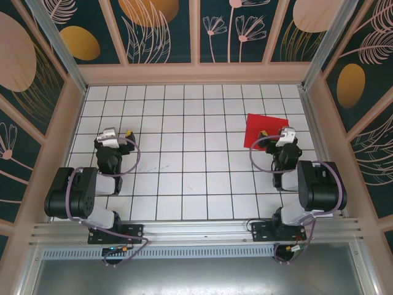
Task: Fold a paper plane with a square sheet of paper (pick it up from the middle)
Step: Move the square sheet of paper to the center of the table.
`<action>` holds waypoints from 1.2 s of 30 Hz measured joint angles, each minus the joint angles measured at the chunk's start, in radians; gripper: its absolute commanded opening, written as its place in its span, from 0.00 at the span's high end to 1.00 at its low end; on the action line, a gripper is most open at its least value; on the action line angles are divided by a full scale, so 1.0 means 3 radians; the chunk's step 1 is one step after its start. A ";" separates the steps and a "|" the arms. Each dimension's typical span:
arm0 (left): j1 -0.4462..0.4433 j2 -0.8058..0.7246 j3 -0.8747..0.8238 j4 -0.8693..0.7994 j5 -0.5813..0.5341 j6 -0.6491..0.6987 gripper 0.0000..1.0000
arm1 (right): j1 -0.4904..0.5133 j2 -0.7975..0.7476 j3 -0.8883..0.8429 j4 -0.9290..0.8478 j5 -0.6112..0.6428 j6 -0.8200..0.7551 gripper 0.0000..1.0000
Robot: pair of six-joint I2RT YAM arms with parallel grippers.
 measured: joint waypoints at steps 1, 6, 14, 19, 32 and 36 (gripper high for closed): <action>0.0000 0.0000 0.0000 0.0000 0.0000 0.0000 0.01 | 0.0000 0.0000 0.0000 0.0000 0.0000 -0.0001 0.01; 0.0000 0.0000 0.0000 0.0000 0.0000 0.0000 0.01 | 0.0000 0.0000 0.0000 0.0000 0.0000 0.0000 0.01; 0.0000 0.0000 0.0000 0.0000 0.0000 0.0000 0.01 | 0.0000 0.0000 0.0000 0.0000 -0.0001 0.0000 0.01; 0.0000 0.0000 0.0000 0.0000 0.0000 0.0000 0.01 | 0.0000 0.0000 0.0000 0.0000 -0.0001 0.0000 0.01; 0.0000 -0.0696 0.0126 -0.0692 -0.0257 -0.0131 0.02 | 0.0102 -0.1003 0.0455 -0.1334 0.0304 0.0231 0.01; 0.0000 -0.1128 0.0465 -0.1450 -0.0398 -0.0497 0.01 | 0.0132 -0.1142 0.1113 -0.2308 0.0454 0.0673 0.01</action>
